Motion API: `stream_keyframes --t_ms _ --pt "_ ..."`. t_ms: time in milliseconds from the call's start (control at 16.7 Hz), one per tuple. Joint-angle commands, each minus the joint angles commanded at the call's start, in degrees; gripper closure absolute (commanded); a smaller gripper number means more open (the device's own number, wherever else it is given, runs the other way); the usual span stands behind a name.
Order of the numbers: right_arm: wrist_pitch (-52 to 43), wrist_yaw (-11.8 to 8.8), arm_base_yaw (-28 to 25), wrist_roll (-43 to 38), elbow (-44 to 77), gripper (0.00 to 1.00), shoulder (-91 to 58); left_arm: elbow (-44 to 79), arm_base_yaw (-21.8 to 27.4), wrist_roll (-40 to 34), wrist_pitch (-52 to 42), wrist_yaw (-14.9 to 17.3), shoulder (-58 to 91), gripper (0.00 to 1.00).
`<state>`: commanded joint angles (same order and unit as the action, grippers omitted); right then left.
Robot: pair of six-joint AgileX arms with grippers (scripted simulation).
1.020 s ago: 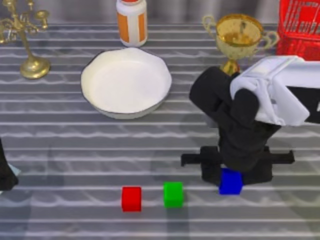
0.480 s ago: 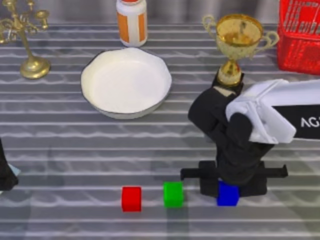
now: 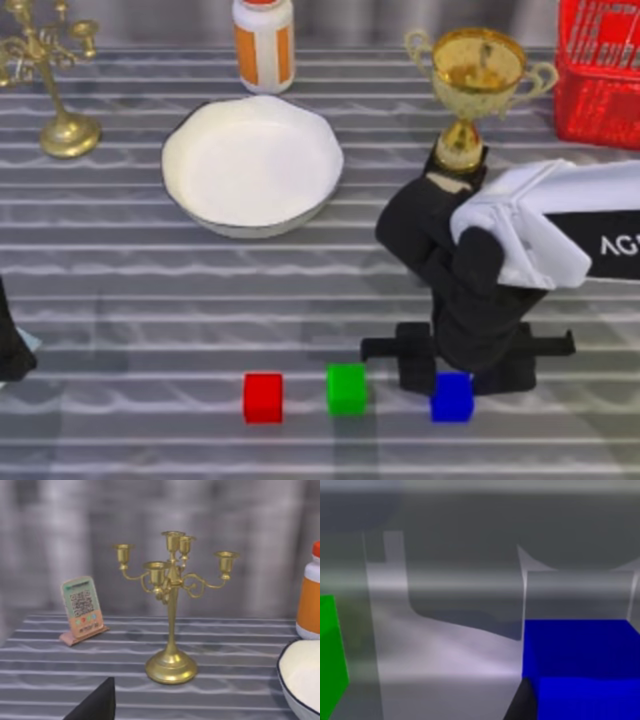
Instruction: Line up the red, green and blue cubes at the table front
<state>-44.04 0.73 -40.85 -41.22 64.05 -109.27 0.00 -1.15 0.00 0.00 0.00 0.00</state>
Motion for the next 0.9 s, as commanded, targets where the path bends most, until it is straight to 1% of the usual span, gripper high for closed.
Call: stream_keyframes --t_ms 300,360,900 --pt "0.0 0.0 0.0 0.0 0.0 0.02 0.0 0.0 0.0 0.0 0.0 0.0 0.0 0.00" --pt "0.0 0.0 0.0 0.0 0.0 0.00 0.0 0.0 0.0 0.0 0.0 0.0 0.0 0.00" --pt "-0.2 0.0 0.0 0.0 0.2 0.00 0.1 0.0 0.0 0.0 0.0 0.0 0.0 0.00"
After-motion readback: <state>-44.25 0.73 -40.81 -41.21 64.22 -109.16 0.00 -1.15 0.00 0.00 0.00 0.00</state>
